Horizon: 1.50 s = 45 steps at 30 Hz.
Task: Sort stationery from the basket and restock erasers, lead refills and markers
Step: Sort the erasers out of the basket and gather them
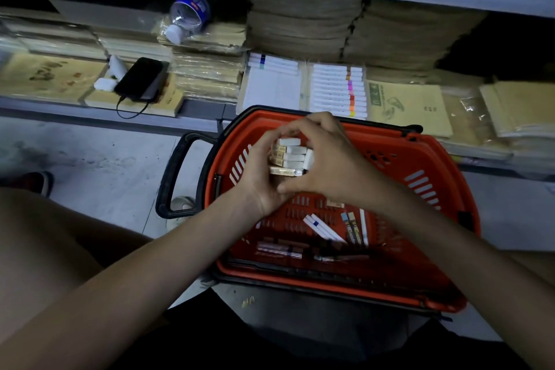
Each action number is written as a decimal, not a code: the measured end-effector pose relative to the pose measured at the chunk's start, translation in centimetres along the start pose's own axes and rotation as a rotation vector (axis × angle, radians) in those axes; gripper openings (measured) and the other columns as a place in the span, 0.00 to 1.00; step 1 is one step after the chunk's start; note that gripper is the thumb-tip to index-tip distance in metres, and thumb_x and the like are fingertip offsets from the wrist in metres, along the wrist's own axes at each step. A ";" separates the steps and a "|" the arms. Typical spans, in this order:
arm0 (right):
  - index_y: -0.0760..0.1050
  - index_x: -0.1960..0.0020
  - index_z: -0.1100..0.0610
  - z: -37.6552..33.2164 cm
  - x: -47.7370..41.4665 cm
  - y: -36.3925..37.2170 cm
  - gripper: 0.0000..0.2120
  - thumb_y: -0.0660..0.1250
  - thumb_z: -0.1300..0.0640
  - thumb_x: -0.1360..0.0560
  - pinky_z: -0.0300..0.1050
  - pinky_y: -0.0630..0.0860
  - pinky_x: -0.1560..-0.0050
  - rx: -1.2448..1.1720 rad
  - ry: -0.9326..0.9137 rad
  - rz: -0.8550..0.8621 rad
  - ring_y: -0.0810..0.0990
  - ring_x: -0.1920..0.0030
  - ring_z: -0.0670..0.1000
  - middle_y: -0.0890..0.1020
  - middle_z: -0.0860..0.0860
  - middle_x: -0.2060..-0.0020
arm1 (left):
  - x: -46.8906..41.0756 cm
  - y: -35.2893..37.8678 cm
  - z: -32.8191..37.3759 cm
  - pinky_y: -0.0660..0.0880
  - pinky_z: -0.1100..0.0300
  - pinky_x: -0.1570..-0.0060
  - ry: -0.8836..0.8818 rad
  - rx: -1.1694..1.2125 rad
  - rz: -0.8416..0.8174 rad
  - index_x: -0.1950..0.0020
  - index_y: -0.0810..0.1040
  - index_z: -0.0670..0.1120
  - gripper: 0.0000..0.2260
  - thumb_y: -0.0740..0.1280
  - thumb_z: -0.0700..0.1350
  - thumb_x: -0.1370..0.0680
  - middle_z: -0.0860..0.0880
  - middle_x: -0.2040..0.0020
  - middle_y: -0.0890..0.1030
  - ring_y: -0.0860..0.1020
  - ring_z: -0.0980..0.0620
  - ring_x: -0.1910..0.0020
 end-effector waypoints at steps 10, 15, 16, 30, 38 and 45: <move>0.82 0.52 0.57 16.5 -0.5 5.8 0.06 0.76 0.62 0.27 0.43 0.78 0.55 -0.291 0.370 0.184 0.80 0.61 0.45 0.82 0.50 0.62 | -1.7 -5.0 -0.6 0.76 0.64 0.68 -0.112 -0.073 0.178 0.60 0.77 0.50 0.03 0.69 0.48 0.28 0.53 0.69 0.77 0.79 0.56 0.71; 0.83 0.47 0.55 24.7 -0.3 12.4 0.09 0.71 0.63 0.26 0.47 0.80 0.48 0.169 0.505 -0.137 0.85 0.48 0.57 0.86 0.56 0.51 | -1.3 -5.9 -0.4 0.71 0.68 0.72 -0.182 -0.176 0.113 0.56 0.78 0.50 0.04 0.66 0.49 0.25 0.56 0.72 0.75 0.74 0.59 0.77; 0.82 0.44 0.55 25.6 -0.4 13.3 0.12 0.70 0.62 0.26 0.49 0.80 0.46 0.275 0.493 -0.193 0.84 0.45 0.59 0.86 0.57 0.48 | -1.4 -6.3 -0.4 0.71 0.67 0.72 -0.184 -0.205 0.117 0.54 0.78 0.50 0.05 0.65 0.49 0.24 0.54 0.69 0.75 0.74 0.57 0.75; 0.81 0.43 0.62 26.7 -1.0 17.6 0.14 0.66 0.68 0.27 0.50 0.77 0.43 0.569 0.322 -0.274 0.78 0.39 0.62 0.79 0.61 0.41 | -1.5 -6.9 0.3 0.69 0.66 0.73 -0.218 -0.297 0.102 0.53 0.81 0.48 0.07 0.65 0.49 0.24 0.52 0.66 0.73 0.72 0.56 0.75; 0.77 0.47 0.58 16.6 -1.4 10.3 0.16 0.74 0.61 0.33 0.50 0.77 0.55 0.159 0.072 0.052 0.81 0.56 0.57 0.78 0.52 0.55 | -0.8 -4.1 2.3 0.70 0.66 0.74 -0.071 -0.279 0.154 0.56 0.80 0.48 0.09 0.63 0.50 0.21 0.52 0.71 0.73 0.74 0.55 0.76; 0.83 0.51 0.55 4.6 -2.4 -0.1 0.09 0.78 0.53 0.28 0.47 0.79 0.60 -0.073 -0.143 0.405 0.79 0.64 0.46 0.78 0.48 0.59 | 1.8 0.0 6.9 0.61 0.67 0.76 0.110 -0.147 0.068 0.58 0.78 0.48 0.06 0.66 0.47 0.23 0.55 0.62 0.61 0.62 0.59 0.70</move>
Point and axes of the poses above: each hand's wrist, its own x-axis away from the middle knuckle, its own y-axis out of the palm, z = x × y, the point moved 2 cm from there along -x, towards the middle knuckle
